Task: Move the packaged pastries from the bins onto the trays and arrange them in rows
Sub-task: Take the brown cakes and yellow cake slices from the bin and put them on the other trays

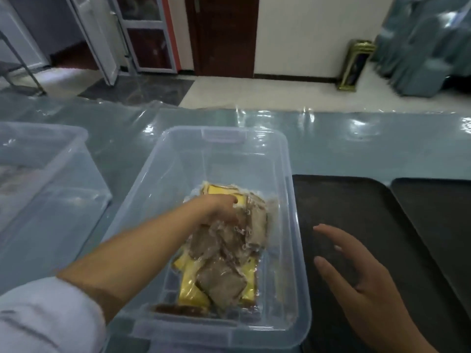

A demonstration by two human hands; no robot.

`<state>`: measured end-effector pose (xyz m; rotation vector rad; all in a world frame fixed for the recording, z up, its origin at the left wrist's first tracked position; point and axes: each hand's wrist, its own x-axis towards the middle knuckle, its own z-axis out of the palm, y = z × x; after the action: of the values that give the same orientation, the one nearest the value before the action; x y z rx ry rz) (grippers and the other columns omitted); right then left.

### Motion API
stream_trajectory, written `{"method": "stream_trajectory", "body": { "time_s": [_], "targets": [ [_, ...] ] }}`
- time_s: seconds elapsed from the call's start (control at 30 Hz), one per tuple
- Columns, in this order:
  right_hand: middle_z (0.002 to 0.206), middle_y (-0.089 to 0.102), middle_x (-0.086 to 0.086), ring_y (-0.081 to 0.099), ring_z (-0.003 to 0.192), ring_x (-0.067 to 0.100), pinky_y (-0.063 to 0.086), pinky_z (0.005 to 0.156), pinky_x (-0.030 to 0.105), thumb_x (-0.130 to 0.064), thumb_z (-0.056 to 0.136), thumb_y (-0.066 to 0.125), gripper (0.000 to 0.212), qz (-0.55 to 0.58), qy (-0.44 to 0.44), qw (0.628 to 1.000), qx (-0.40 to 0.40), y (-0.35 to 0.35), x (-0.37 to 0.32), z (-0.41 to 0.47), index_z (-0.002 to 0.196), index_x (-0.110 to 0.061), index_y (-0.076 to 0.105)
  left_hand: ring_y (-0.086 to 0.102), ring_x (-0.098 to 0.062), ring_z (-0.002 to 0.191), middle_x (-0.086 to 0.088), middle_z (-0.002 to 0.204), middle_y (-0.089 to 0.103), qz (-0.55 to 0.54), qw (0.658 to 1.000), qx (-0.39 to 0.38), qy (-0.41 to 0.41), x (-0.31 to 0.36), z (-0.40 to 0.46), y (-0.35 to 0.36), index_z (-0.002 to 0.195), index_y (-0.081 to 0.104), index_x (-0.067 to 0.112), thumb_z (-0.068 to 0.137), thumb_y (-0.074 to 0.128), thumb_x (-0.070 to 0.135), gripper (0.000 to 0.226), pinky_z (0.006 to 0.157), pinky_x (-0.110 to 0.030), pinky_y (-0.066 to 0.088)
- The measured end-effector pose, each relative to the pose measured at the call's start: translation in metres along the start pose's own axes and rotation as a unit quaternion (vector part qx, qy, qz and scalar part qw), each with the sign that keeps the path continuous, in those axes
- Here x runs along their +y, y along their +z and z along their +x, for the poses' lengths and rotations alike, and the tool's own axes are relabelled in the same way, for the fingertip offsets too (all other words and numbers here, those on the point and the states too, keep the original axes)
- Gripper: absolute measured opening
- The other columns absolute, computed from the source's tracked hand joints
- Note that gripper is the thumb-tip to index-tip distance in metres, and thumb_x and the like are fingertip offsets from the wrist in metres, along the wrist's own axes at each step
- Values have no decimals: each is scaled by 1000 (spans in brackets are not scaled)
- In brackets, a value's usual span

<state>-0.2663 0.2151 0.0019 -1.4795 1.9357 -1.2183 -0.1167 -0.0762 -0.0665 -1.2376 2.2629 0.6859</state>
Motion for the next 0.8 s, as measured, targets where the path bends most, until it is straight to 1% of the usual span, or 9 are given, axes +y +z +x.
{"method": "stream_trajectory", "body": {
  "time_s": [0.13,0.27,0.33,0.4,0.47,0.53,0.63,0.7,0.8],
  "targets": [
    [130,54,-33,48,123,-11,39,94,4,-54,87,62,37,-4,13,999,36,16,-32,-7,122,-55,55,51,-31,129,-10,149,47,-28,999,28,8,4,10,11,148,41,11,86,71,45,77,103,-42,47],
    [129,51,-37,44,125,-14,40,99,21,-41,80,63,42,-1,23,999,36,28,-51,-9,121,-48,60,64,-28,108,-9,131,62,-29,998,51,24,8,8,8,135,55,12,75,82,37,70,90,-40,56],
    [130,52,-35,45,125,-11,40,101,23,-40,82,62,43,0,22,999,33,33,-59,-5,124,-45,59,65,-29,107,-9,136,59,-30,999,24,31,9,0,-2,142,49,13,74,86,33,80,85,-39,58],
    [132,51,-33,45,127,-10,38,103,19,-46,82,58,45,-18,8,1000,22,39,-67,4,127,-43,57,64,-29,104,-9,139,54,-53,998,-21,31,1,-13,-13,153,32,22,80,83,26,89,70,-36,59],
    [132,49,-35,42,128,-11,34,101,7,-48,84,57,45,-53,-19,998,-11,46,-74,19,128,-43,55,63,-27,99,-7,125,59,-72,996,-54,26,-13,-24,-22,153,30,27,81,82,23,89,62,-33,58],
    [131,45,-39,40,126,-14,34,99,5,-45,88,60,43,-102,-30,991,-85,54,-81,43,130,-48,49,62,-25,98,-3,113,57,-81,995,-59,30,-30,-36,-32,149,36,31,80,82,21,84,65,-33,59],
    [153,33,-18,33,139,6,34,114,31,-44,89,65,64,-265,-26,935,-236,75,-77,95,145,-44,35,57,-28,112,-1,130,47,-88,994,-40,50,-55,-55,-41,146,39,34,79,82,16,82,75,-41,62],
    [162,18,-2,21,147,23,28,116,45,-46,85,70,82,-396,-10,863,-315,98,-69,133,152,-39,22,55,-28,111,-4,140,42,-83,995,-35,51,-68,-62,-40,145,41,32,83,77,13,74,77,-43,62],
    [161,17,5,20,145,33,29,112,54,-39,79,77,95,-560,-38,737,-376,138,-51,175,153,-37,17,54,-30,107,-7,142,42,-65,994,-70,51,-80,-59,-30,142,48,32,89,70,9,62,69,-39,63]
  ]
}}
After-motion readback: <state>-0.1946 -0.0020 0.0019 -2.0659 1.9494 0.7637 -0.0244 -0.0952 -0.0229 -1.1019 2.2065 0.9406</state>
